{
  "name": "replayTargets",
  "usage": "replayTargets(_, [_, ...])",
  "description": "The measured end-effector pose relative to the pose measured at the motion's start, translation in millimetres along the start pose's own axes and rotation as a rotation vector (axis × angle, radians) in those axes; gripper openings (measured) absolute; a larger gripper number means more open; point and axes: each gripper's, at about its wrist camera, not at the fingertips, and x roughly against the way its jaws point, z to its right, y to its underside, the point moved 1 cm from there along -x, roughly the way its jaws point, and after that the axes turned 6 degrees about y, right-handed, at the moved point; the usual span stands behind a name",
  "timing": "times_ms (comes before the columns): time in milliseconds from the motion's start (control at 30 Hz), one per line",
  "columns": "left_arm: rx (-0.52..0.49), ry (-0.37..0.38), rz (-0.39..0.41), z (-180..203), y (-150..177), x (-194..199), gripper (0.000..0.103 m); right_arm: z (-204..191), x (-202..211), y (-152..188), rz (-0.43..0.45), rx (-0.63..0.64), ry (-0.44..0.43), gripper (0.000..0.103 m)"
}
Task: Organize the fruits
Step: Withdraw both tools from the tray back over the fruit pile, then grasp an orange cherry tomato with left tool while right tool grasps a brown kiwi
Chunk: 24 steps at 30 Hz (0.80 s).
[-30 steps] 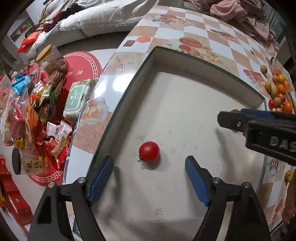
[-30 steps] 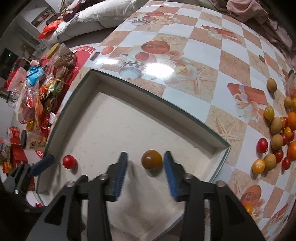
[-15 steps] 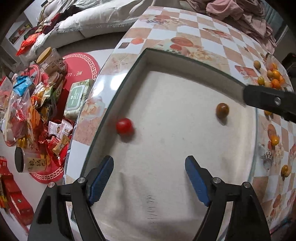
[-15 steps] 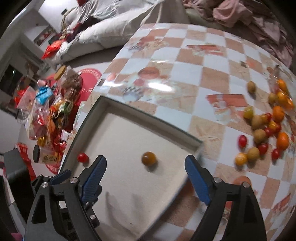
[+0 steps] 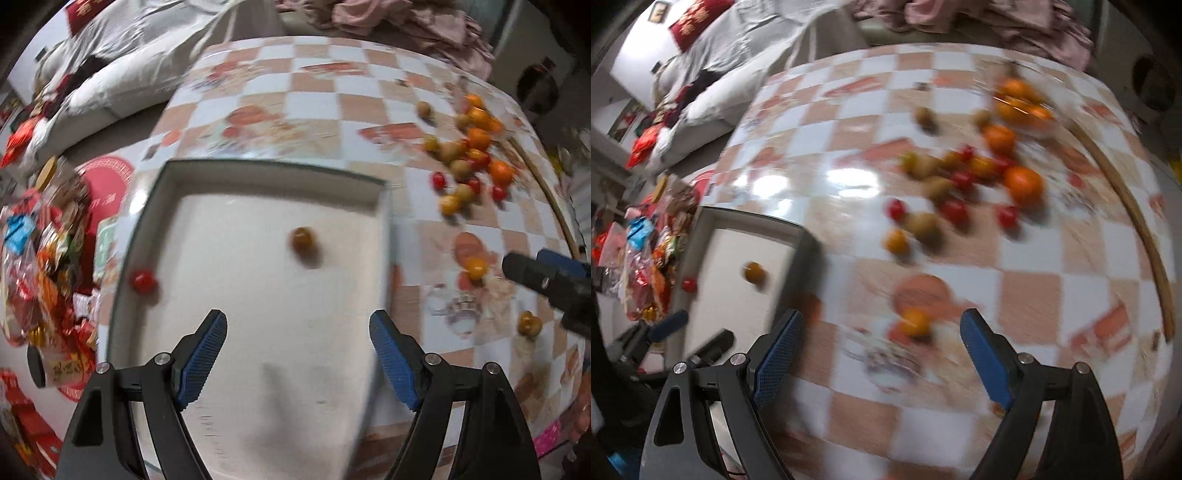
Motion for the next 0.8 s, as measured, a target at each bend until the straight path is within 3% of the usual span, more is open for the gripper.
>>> replayTargets(333, [-0.106,0.088,-0.031,74.1,-10.7,-7.5,0.081,97.8,0.4,49.0,-0.052,-0.123,0.103,0.089])
replayTargets(533, [-0.136,0.11,-0.096,109.9,-7.8,-37.3,0.081,116.0,-3.0,72.7,-0.086,-0.129,0.118,0.089])
replayTargets(800, [-0.138,0.095,-0.129,128.2,-9.3,-65.7,0.081,125.3,-8.5,88.7,-0.105,-0.097,0.103,0.089])
